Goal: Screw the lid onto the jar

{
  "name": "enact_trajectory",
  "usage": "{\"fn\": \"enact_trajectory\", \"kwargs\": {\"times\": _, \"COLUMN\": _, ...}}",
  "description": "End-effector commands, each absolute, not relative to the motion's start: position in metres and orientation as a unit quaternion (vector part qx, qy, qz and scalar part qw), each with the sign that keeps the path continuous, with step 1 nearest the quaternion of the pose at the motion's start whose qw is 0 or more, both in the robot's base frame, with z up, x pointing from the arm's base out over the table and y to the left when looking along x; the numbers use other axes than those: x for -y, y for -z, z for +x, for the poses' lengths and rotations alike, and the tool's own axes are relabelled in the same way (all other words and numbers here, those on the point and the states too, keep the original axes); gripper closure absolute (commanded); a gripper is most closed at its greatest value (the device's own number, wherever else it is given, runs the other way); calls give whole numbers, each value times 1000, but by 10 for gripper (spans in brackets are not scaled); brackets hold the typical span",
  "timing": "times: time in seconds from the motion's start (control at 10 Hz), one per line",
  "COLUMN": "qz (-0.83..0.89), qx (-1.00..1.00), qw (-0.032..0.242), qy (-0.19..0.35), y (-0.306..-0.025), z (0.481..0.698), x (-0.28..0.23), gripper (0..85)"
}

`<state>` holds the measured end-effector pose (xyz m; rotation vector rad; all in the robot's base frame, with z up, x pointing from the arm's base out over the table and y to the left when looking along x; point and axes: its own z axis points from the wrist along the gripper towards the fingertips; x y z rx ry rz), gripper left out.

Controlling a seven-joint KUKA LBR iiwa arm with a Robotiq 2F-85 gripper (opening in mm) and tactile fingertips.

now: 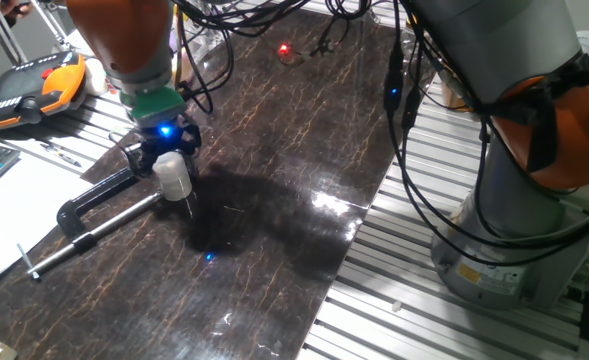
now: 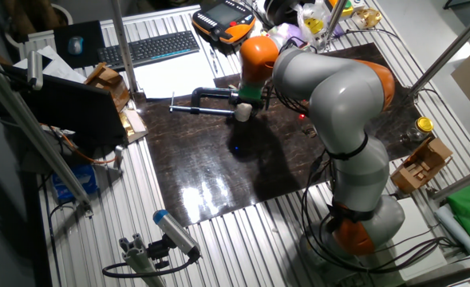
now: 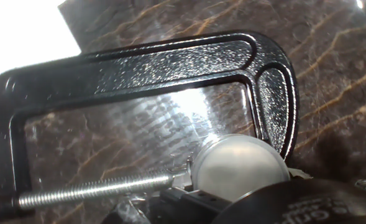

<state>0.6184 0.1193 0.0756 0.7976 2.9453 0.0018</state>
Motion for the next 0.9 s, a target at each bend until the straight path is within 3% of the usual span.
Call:
{"fn": "enact_trajectory", "kwargs": {"times": 0.0, "qz": 267, "qx": -963, "qw": 45, "qy": 0, "y": -76, "z": 618, "x": -119, "gripper": 153}}
{"fn": "enact_trajectory", "kwargs": {"times": 0.8, "qz": 382, "qx": -923, "qw": 47, "qy": -2, "y": -75, "z": 618, "x": -120, "gripper": 153}}
